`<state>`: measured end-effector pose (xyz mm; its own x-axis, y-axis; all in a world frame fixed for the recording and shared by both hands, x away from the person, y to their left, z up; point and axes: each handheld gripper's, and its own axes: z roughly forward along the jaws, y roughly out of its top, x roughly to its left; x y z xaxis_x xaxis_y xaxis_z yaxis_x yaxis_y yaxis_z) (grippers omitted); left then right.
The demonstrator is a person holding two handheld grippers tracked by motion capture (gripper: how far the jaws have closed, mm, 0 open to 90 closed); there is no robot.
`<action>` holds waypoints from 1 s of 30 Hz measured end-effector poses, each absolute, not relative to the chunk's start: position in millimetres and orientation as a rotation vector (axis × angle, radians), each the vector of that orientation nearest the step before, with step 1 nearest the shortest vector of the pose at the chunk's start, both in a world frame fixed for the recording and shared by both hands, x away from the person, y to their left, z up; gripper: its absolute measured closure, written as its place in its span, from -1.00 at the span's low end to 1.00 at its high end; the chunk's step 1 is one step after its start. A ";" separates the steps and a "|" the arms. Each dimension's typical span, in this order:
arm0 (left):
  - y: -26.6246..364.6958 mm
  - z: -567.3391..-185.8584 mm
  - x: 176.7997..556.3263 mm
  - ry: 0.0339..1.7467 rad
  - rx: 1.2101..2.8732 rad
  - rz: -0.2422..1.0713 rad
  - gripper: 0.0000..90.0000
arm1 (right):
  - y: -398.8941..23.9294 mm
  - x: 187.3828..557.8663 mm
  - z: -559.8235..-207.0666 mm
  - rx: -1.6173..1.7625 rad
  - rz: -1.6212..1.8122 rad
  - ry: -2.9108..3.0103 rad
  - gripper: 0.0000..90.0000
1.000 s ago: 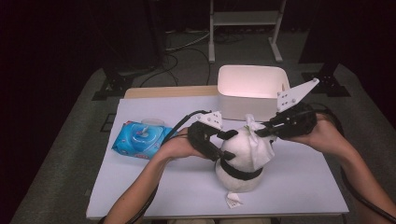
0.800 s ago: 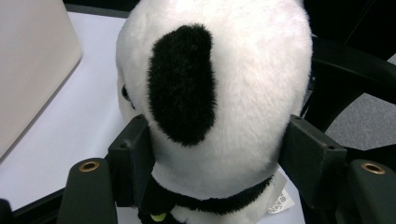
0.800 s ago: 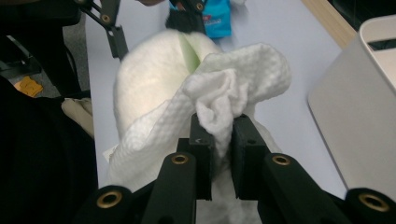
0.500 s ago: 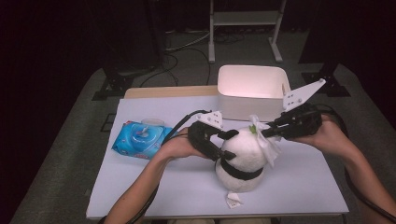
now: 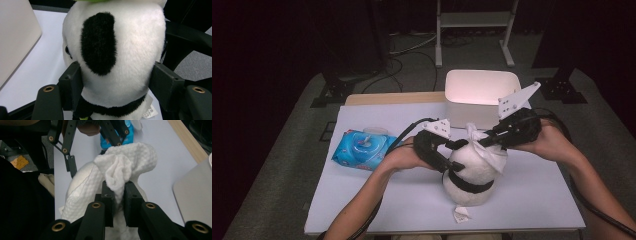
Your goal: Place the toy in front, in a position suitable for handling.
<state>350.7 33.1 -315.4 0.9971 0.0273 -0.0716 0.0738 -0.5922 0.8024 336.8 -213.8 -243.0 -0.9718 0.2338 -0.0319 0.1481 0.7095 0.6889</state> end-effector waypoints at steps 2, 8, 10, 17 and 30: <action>33.6 -315.7 351.2 0.071 2.205 -0.065 -0.28 | -216.8 336.4 -243.6 0.323 1.110 2.793 0.77; 38.9 -319.7 355.5 0.096 2.188 -0.077 -0.28 | -241.0 333.3 -253.5 0.394 1.096 2.778 0.77; 38.8 -320.6 355.6 0.097 2.187 -0.084 -0.31 | -243.0 333.1 -255.3 0.403 1.093 2.779 0.77; 40.5 -332.2 355.7 0.117 2.169 -0.124 -0.55 | -248.5 331.0 -262.9 0.432 1.107 2.778 0.77; 49.1 -332.3 362.5 0.136 2.077 -0.144 -0.24 | -249.6 333.3 -262.1 0.443 1.192 2.751 0.78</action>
